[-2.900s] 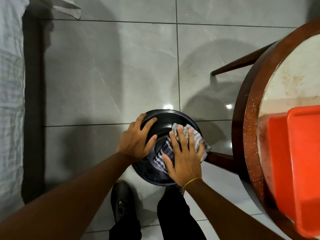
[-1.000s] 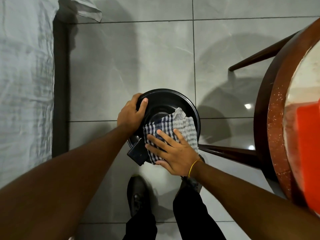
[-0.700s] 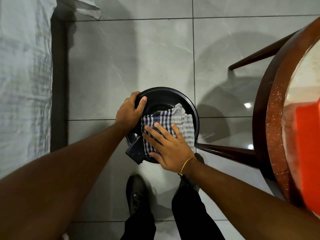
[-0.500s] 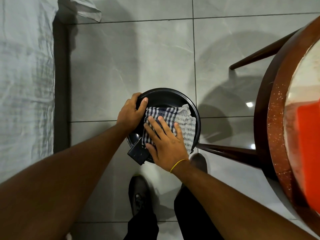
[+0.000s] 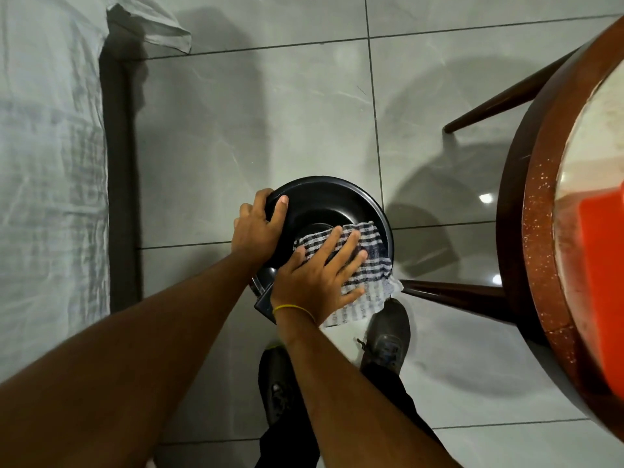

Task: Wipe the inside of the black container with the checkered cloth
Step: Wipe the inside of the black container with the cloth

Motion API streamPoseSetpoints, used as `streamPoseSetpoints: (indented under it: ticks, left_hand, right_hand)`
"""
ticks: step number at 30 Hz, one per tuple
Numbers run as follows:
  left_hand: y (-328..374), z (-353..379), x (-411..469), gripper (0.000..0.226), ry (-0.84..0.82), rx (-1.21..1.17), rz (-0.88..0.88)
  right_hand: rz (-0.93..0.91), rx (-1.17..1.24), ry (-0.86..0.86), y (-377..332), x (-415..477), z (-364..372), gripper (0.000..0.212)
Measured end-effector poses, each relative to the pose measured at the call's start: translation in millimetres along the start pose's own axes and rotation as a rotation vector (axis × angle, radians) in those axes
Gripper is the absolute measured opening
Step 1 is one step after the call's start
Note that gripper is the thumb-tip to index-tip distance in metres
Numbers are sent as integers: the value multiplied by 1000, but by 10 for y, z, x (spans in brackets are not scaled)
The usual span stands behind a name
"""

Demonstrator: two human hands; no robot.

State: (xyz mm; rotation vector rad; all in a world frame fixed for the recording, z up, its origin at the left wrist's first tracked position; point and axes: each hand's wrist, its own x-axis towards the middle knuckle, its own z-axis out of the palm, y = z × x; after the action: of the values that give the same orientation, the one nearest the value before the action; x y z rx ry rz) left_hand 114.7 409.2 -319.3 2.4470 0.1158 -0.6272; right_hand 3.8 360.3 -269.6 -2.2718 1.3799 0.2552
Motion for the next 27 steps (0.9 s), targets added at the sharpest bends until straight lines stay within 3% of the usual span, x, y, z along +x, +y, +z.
streamPoseSetpoints:
  ticks: [4, 9, 15, 20, 27]
  left_hand:
    - [-4, -5, 17, 68, -15, -9, -2]
    - [-41, 10, 47, 62, -25, -25, -4]
    - [-79, 19, 75, 61, -41, -7, 41]
    - [-77, 10, 97, 61, -63, 1, 81]
    - [-76, -13, 112, 65, -87, -13, 89]
  right_hand:
    - [20, 12, -61, -67, 0, -56, 87]
    - [-9, -5, 4, 128, -26, -110, 96]
    - [-131, -75, -13, 197, 67, -61, 90]
    - [-425, -160, -63, 379, 270, -94, 88]
    - [-1083, -356, -251, 630, 892, -376, 80]
